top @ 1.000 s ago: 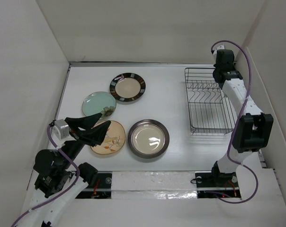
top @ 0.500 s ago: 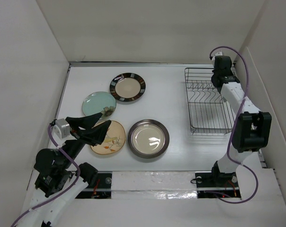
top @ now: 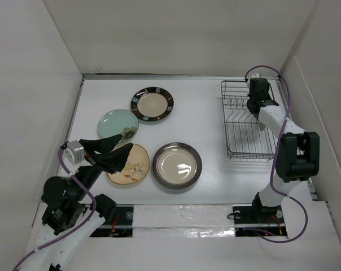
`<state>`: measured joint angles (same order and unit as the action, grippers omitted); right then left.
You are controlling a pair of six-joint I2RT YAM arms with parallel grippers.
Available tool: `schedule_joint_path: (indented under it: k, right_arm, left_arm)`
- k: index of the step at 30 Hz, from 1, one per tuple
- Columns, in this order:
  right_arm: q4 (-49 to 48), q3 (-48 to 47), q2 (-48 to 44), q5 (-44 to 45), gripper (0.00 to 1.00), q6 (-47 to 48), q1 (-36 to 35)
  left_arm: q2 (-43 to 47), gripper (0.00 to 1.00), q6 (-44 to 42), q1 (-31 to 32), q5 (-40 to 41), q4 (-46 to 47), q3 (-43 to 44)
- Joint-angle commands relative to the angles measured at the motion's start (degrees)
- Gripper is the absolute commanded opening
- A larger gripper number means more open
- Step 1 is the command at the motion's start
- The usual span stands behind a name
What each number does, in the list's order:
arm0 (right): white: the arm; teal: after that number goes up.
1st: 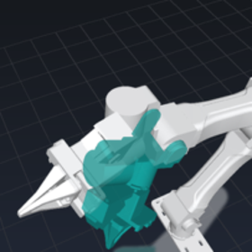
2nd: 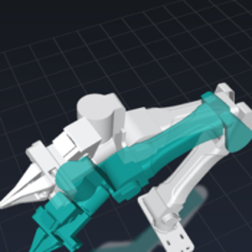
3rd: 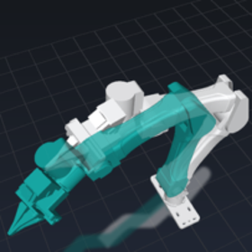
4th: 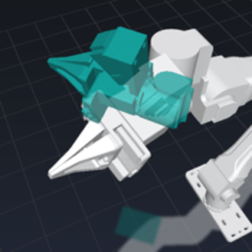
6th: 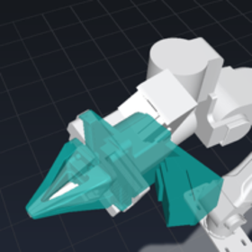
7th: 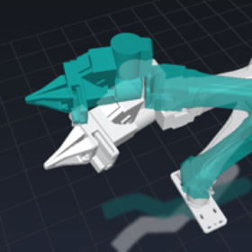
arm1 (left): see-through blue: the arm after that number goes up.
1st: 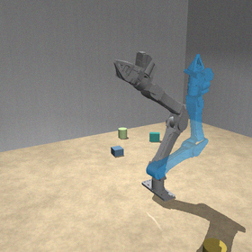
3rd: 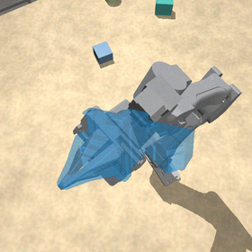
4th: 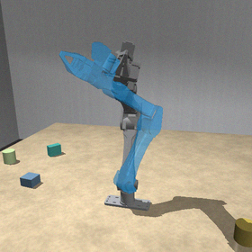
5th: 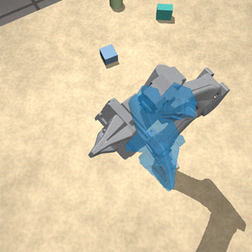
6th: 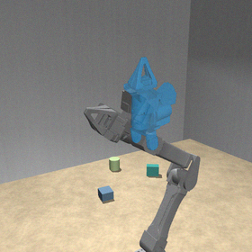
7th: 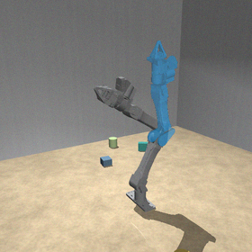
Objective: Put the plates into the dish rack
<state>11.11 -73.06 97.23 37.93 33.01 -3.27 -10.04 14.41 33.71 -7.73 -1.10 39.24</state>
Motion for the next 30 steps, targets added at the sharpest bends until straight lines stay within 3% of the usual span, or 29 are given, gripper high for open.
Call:
schedule_joint_path:
  k: [1,3,6,10,16,19,21,24,25,29,30]
  right_arm:
    - [-9.0,0.3,-1.2,3.9,0.02,-2.2,-0.6]
    - [-10.5,2.5,-1.7,4.3,0.04,-3.5,-0.6]
    - [-12.4,3.6,-2.0,5.2,0.15,-7.3,-0.6]
    - [-12.4,4.2,-2.5,5.7,0.51,-12.1,-0.6]
    - [-8.7,-0.1,-5.3,4.6,0.8,-22.3,0.5]
    - [-4.9,-4.1,-8.3,2.9,0.81,-29.9,-1.3]
    - [-4.9,-4.8,-10.6,0.6,0.77,-34.5,-3.8]
    - [-6.3,-6.4,-13.6,-3.7,0.27,-40.6,-10.4]
    - [-6.7,-6.8,-13.9,-5.0,0.02,-42.2,-12.1]
    - [-10.0,-9.4,-10.9,-13.3,0.0,-50.2,-20.1]
    - [-10.5,-10.2,-8.4,-16.1,0.0,-52.9,-23.1]
  left_arm:
    - [-0.3,0.51,-0.4,0.4,0.0,2.4,0.8]
    - [-0.3,0.51,-0.4,0.4,0.4,2.2,0.9]
    - [-0.3,0.51,-0.4,0.4,0.2,2.3,0.8]
    - [-0.6,0.51,-0.4,0.4,0.4,2.2,0.9]
    - [-1.1,0.51,-0.4,0.4,0.7,2.2,0.9]
    - [-1.6,0.5,-0.4,0.4,0.9,2.3,0.7]
    - [-2.2,0.5,-0.4,0.4,1.2,2.3,0.7]
    - [-3.5,0.47,-0.4,0.4,1.7,2.2,0.4]
    - [-3.8,0.45,-0.4,0.4,1.8,2.2,0.4]
    - [-5.9,0.23,-0.6,0.4,3.1,2.0,0.3]
    - [-7.0,0.08,-0.5,-0.1,3.0,1.8,0.4]
